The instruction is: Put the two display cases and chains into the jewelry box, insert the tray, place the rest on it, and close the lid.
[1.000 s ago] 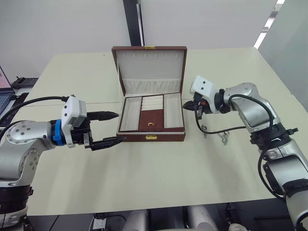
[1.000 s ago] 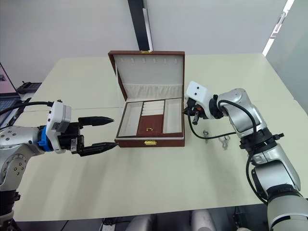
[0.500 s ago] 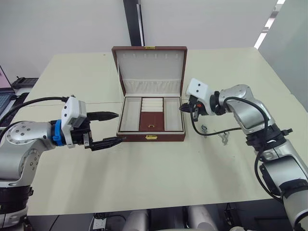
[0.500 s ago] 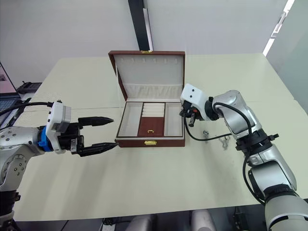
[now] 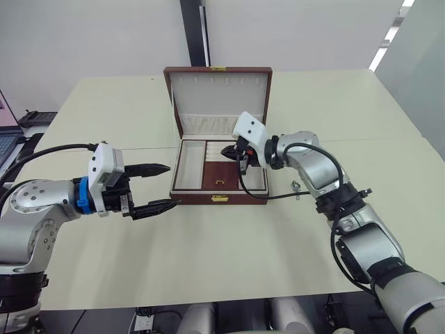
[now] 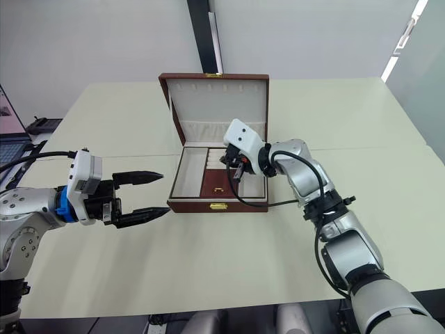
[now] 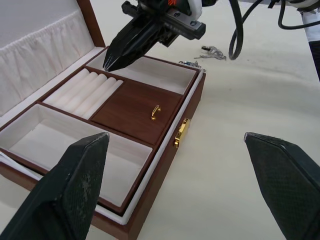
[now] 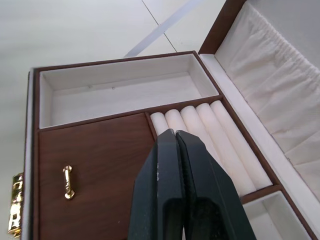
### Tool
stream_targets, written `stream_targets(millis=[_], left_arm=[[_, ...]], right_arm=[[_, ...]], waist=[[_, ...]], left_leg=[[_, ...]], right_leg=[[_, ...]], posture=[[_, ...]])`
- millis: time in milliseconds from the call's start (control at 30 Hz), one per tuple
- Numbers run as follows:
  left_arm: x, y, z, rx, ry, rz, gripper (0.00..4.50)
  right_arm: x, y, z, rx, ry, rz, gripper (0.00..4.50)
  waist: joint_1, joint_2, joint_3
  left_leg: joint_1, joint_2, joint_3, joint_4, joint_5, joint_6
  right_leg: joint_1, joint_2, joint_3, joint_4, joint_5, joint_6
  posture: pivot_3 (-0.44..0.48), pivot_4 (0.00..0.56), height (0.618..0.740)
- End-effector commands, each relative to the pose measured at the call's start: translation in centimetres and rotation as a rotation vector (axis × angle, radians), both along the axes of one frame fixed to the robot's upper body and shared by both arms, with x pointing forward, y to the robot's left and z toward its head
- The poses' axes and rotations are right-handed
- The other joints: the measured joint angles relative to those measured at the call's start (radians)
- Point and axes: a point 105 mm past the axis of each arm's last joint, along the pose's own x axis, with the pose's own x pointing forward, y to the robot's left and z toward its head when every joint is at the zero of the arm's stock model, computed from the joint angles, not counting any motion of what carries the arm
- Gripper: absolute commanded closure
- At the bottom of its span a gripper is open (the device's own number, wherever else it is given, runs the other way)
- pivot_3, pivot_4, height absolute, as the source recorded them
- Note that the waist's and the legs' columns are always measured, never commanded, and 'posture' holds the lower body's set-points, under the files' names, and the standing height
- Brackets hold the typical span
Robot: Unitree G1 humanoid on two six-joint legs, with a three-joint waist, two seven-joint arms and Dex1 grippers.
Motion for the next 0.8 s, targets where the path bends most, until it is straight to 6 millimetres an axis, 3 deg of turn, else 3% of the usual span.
stream_targets(millis=[33,267,467,567,667,800], left_arm=[[-0.3,0.0,1.2,0.001,-0.055,0.006,0.00],[-0.4,0.2,0.8,0.001,-0.052,0.016,0.00],[-0.2,0.5,0.5,-0.004,-0.058,0.029,0.00],[0.0,0.8,0.3,-0.006,-0.062,0.043,0.00],[0.6,1.5,0.5,-0.029,-0.093,0.099,0.00],[1.6,3.0,0.6,-0.078,-0.126,0.222,0.00]], right_arm=[[0.2,0.3,-0.2,-0.012,-0.020,-0.004,4.46],[-0.2,-0.5,-3.6,-0.139,0.066,-0.004,4.46],[-0.7,0.2,-4.5,-0.176,0.023,0.026,4.46],[-0.8,0.5,-3.2,-0.122,-0.015,0.038,4.46],[-0.6,0.4,-0.1,-0.030,-0.111,0.023,4.46],[-1.5,-1.4,4.1,0.079,-0.236,-0.004,4.46]], waist=[[-0.001,0.000,0.000],[-0.002,0.000,0.000],[-0.002,0.000,-0.001],[-0.002,0.000,-0.001],[-0.002,0.000,-0.001],[0.001,0.000,-0.001]], left_leg=[[0.000,0.000,0.000,0.000,0.000,0.000],[0.001,0.000,0.001,0.000,0.000,0.000],[0.003,0.000,0.002,-0.001,0.000,0.000],[0.004,0.000,0.002,-0.001,0.000,0.000],[0.004,0.000,0.002,-0.001,0.000,0.000],[0.003,0.000,0.002,-0.001,0.000,0.000]], right_leg=[[0.000,0.000,0.000,0.000,0.000,0.000],[0.000,0.000,0.001,0.000,0.000,0.000],[0.001,0.000,0.002,0.001,0.000,0.000],[0.001,0.000,0.003,0.002,0.000,0.000],[0.001,0.000,0.003,0.002,0.000,0.000],[-0.001,0.000,0.004,0.003,0.000,0.000]], posture=[[0.000,0.150,0.740],[0.000,0.150,0.740],[0.000,0.150,0.740],[0.000,0.150,0.740],[0.000,0.150,0.740],[0.000,0.150,0.740]])
